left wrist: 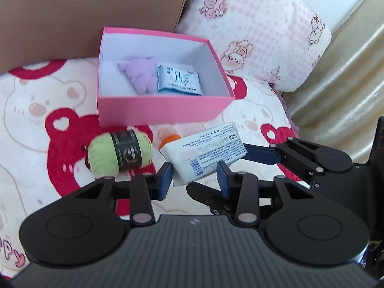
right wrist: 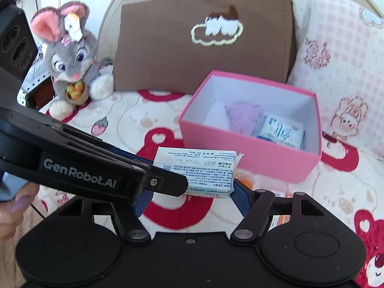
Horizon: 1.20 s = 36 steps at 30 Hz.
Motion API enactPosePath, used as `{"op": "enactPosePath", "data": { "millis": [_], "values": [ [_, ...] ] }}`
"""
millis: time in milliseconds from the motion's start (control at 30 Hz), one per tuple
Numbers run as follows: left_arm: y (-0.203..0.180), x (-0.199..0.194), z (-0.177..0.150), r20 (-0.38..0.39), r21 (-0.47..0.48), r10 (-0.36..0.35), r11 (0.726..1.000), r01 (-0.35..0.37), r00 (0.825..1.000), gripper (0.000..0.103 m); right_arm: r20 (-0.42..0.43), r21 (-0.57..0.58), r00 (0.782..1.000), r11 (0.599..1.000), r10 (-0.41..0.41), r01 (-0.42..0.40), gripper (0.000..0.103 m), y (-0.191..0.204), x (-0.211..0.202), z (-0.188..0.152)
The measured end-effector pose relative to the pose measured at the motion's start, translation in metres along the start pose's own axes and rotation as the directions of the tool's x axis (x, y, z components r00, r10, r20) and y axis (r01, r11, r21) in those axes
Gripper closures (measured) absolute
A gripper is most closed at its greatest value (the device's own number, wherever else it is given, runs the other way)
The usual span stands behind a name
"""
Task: Organize objects
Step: 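Lift the medicine box with the left tool and carry it into the pink box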
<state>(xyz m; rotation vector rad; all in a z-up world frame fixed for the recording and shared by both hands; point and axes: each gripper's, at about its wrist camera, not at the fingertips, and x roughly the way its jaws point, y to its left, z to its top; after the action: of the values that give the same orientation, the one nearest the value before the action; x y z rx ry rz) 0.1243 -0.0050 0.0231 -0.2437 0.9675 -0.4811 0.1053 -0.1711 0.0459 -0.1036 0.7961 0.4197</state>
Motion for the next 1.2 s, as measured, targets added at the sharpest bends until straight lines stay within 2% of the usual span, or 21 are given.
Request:
{"op": "enactPosePath", "data": {
  "millis": [433,700,900,1200],
  "values": [
    [0.006,0.021,0.076,0.045,-0.028,0.04,0.999,-0.038,0.998,0.065,0.077,0.032,0.997,0.999,0.006,-0.009,0.027,-0.034,0.019,0.058],
    [0.019,0.045,0.114,0.063,-0.058,0.038,0.998,-0.034,0.997,0.065,0.068,0.05,0.998,0.999,0.011,-0.014,0.027,-0.053,0.05,0.088],
    [0.023,0.062,0.128,0.084,-0.062,0.072,0.996,-0.066,0.994,0.065,0.049,0.079,0.999,0.996,0.024,-0.028,0.027,-0.066,0.071,0.103],
    [0.046,0.104,0.136,0.052,-0.113,0.051,0.993,-0.044,0.997,0.065,0.032,0.124,0.997,0.99,0.065,-0.069,0.027,-0.094,0.109,0.096]
  ]
}}
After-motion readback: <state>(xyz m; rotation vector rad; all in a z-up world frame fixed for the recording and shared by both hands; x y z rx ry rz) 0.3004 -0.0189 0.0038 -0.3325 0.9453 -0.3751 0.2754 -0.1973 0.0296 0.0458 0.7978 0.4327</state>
